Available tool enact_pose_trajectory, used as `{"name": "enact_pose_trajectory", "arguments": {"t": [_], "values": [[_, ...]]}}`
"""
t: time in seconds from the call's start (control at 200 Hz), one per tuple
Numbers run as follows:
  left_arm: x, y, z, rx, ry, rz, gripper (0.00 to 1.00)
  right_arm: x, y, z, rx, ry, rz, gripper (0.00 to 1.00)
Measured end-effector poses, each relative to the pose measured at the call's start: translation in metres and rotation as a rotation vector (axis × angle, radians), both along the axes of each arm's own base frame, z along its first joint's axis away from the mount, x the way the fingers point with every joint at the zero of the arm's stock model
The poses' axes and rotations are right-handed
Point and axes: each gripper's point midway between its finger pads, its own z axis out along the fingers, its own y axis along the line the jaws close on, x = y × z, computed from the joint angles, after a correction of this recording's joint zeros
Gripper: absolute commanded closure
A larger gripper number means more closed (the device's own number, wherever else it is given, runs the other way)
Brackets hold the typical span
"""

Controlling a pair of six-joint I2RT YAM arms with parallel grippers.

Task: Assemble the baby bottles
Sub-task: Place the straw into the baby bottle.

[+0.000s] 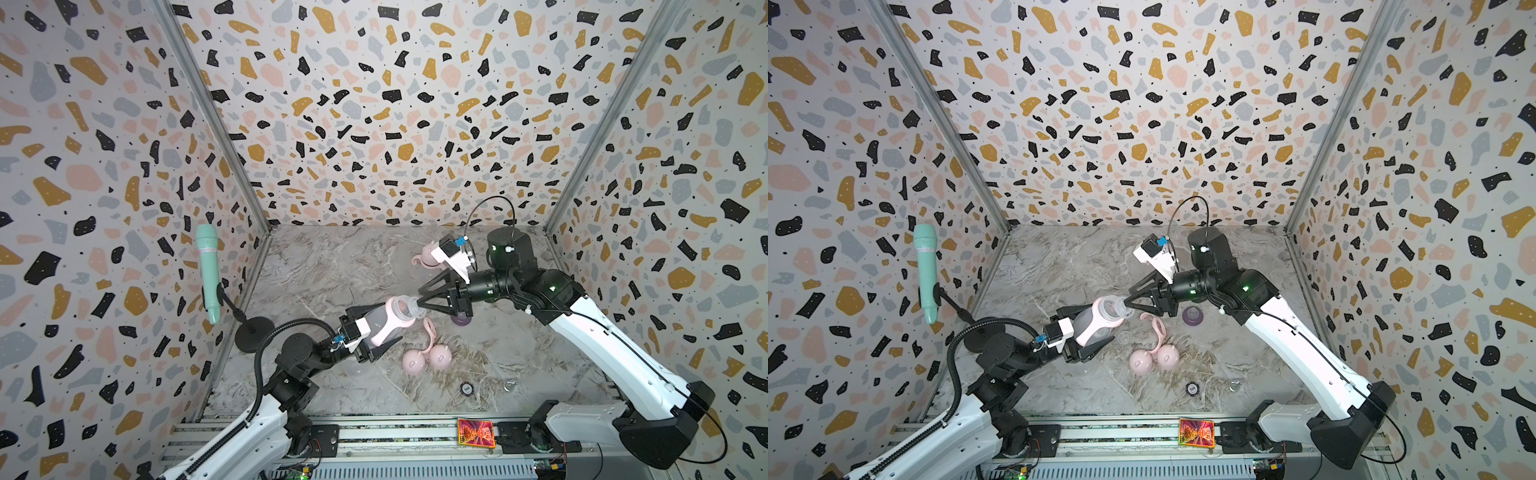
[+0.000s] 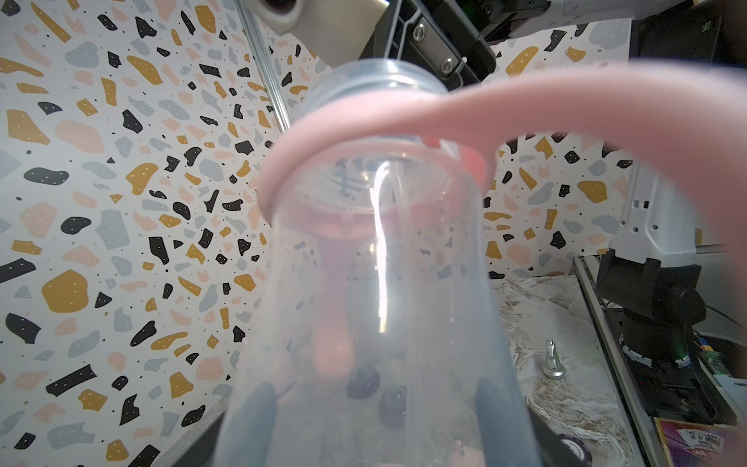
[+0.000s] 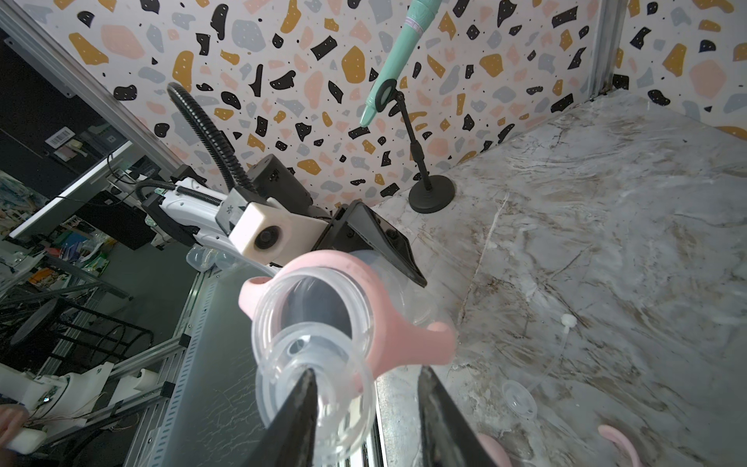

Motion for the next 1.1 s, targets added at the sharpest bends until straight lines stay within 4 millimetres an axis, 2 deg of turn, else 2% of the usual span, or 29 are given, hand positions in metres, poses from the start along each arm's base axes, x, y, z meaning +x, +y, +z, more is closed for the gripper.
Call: {"name": "enact_pose_trajectory", "arguments": {"t": [0.365, 0.721, 0.976, 1.101], "values": [[0.006, -0.003, -0.018, 0.059, 0.054, 0.006, 0.75, 0.001, 0.009, -0.009, -0.048, -0.043, -0.003, 0.66], [0.011, 0.000, -0.024, 0.078, 0.084, 0.036, 0.75, 0.008, 0.021, -0.013, -0.072, -0.084, -0.012, 0.71], [0.008, 0.003, -0.024, 0.077, 0.082, 0.040, 0.75, 0.003, 0.024, -0.014, 0.044, -0.096, 0.013, 0.77], [0.005, 0.004, -0.021, 0.073, 0.070, 0.038, 0.75, -0.001, 0.025, -0.011, 0.100, -0.091, 0.036, 0.76]]}}
